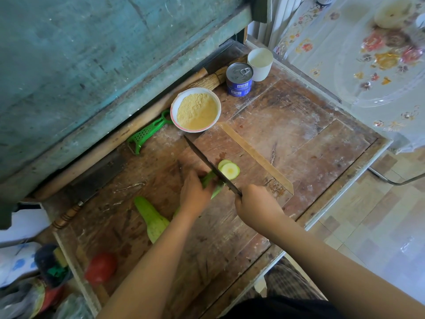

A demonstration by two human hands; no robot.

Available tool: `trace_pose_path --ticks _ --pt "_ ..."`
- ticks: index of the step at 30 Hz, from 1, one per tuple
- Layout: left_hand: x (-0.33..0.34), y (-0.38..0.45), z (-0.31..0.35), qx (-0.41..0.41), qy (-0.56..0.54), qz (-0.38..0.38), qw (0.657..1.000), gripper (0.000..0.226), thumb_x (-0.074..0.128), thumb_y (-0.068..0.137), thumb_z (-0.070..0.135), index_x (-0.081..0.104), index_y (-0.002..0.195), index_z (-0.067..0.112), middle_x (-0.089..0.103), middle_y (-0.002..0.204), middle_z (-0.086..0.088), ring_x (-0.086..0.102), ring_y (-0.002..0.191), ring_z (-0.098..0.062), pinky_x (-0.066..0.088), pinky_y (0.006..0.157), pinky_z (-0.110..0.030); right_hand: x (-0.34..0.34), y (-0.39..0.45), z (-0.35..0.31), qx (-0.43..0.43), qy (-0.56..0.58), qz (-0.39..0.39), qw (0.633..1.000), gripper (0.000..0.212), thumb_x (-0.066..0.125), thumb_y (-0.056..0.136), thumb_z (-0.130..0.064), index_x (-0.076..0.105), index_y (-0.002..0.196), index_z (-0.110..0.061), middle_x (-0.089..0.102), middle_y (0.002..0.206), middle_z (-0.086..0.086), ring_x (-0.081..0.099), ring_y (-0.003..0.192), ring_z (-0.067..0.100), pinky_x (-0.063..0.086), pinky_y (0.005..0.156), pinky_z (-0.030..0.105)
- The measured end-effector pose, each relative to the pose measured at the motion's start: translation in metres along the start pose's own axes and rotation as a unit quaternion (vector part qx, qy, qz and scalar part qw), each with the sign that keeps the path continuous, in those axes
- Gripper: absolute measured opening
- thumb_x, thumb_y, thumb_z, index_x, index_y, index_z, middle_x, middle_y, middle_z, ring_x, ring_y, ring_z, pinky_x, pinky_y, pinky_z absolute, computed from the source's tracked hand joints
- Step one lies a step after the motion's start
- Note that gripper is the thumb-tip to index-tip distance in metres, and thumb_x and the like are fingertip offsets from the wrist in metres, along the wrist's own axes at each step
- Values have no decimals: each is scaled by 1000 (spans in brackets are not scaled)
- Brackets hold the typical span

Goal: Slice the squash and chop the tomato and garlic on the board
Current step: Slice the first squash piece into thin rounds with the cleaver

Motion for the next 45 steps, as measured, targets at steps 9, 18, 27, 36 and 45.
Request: trace_pose_path --ticks 9,18,27,36,45 --pt "0 2 -5 0 24 5 1000 40 59 86 49 48 108 18 58 115 -5 55 106 -26 42 79 -35 8 8 14 16 13 -9 1000 25 40 98 -22 56 84 -10 46 60 2 42 48 18 30 43 25" --pt "2 3 -8 6 18 8 1000 46 63 82 51 50 109 16 58 112 -3 56 103 -24 46 80 -37 -8 -3 0 -34 4 19 999 29 38 99 -23 58 85 -7 43 56 1 39 45 15 28 43 25" --pt "2 2 -6 10 11 15 1000 40 63 85 47 50 108 19 57 113 1 55 105 -21 40 76 -30 -8 -9 -1 -34 7 22 999 29 39 99 -23 52 77 -11 44 57 1 40 46 17 30 44 25" --pt "2 2 -5 10 13 13 1000 40 64 85 45 50 108 16 58 111 -1 55 104 -23 37 73 -30 -5 -8 -3 -27 5 12 1000 33 38 99 -23 45 68 -15 44 58 2 39 46 18 29 44 24" --pt "-1 -1 2 10 17 4 1000 32 61 87 43 41 96 20 51 101 1 55 99 -26 38 72 -32 0 1 -4 -14 15 6 1000 30 38 99 -22 57 81 -6 48 61 4 42 47 19 34 45 25"
Point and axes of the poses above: each hand's wrist, its own y-axis towards the middle knuckle, its own x-axis out of the palm, z = x × y, the point moved 3 cm from there along y, towards the middle knuckle
